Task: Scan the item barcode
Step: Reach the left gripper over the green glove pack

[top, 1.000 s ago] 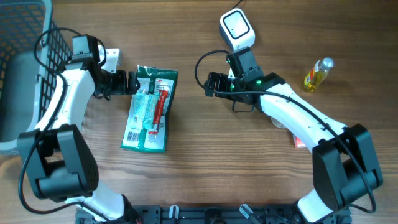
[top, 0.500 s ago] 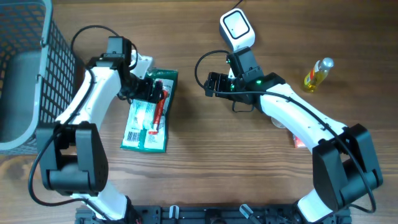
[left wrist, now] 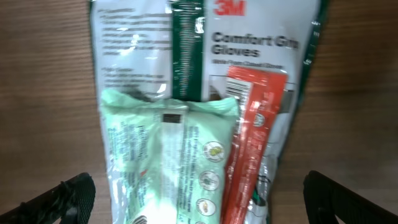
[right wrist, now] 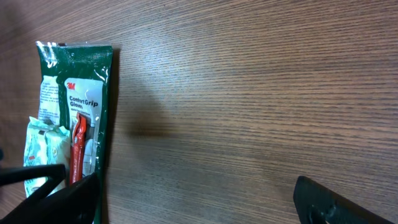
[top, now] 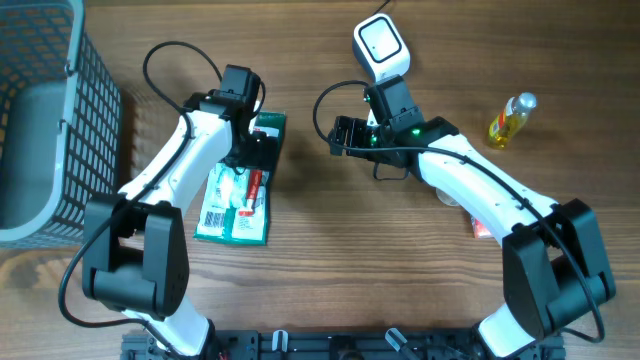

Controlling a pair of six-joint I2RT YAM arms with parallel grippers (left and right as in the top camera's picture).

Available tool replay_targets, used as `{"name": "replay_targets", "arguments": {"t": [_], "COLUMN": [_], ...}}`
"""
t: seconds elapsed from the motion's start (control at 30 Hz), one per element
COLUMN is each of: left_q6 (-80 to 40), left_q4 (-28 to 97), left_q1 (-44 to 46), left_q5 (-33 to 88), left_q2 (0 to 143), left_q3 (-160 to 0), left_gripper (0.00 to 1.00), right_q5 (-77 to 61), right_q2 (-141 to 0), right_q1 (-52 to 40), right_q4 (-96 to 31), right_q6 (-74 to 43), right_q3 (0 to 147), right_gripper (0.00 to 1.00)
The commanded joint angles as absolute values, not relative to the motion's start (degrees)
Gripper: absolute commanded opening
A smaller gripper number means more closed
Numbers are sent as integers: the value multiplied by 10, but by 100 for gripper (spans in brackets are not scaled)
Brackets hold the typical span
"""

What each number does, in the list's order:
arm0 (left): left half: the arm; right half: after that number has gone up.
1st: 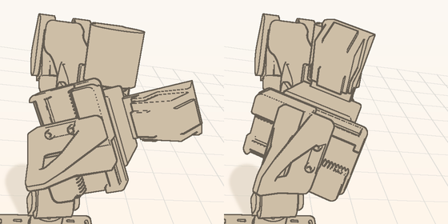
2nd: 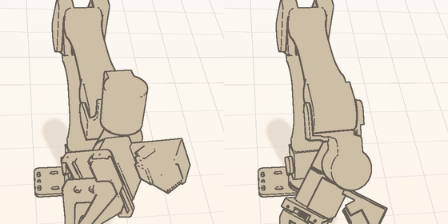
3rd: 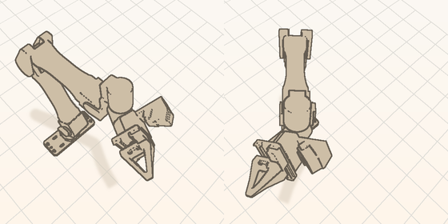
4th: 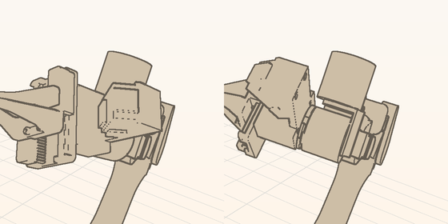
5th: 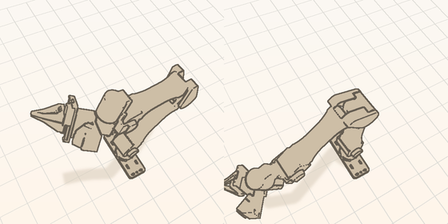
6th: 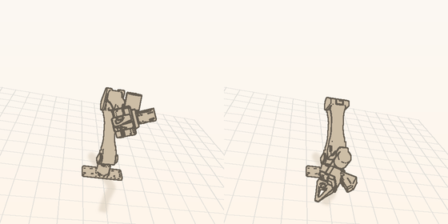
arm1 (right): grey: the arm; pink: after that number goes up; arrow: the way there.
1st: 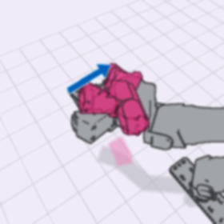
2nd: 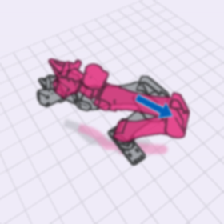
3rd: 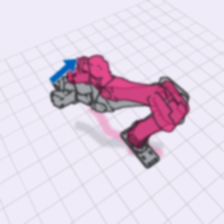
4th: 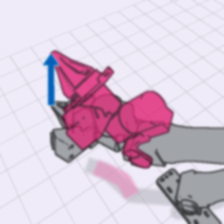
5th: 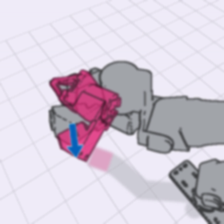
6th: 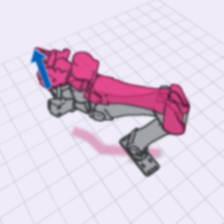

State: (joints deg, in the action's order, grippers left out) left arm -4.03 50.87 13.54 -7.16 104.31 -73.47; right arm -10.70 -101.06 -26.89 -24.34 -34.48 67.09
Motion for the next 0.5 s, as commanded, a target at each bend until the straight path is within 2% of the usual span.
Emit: {"name": "replay_targets", "arguments": {"t": [0.0, 0.47], "left_q6": [-108, -32], "left_q4": [508, 445], "left_q1": [138, 137], "left_q5": [-108, -95], "left_q2": [1050, 1050], "left_q3": [-721, -655], "left_gripper": [100, 100], "right_q5": [-110, -110], "right_q2": [-1019, -1019], "right_q1": [-270, -270], "right_q4": [-241, -241], "right_q6": [-347, -347], "right_q3": [670, 670], "right_gripper": [100, 100]}}
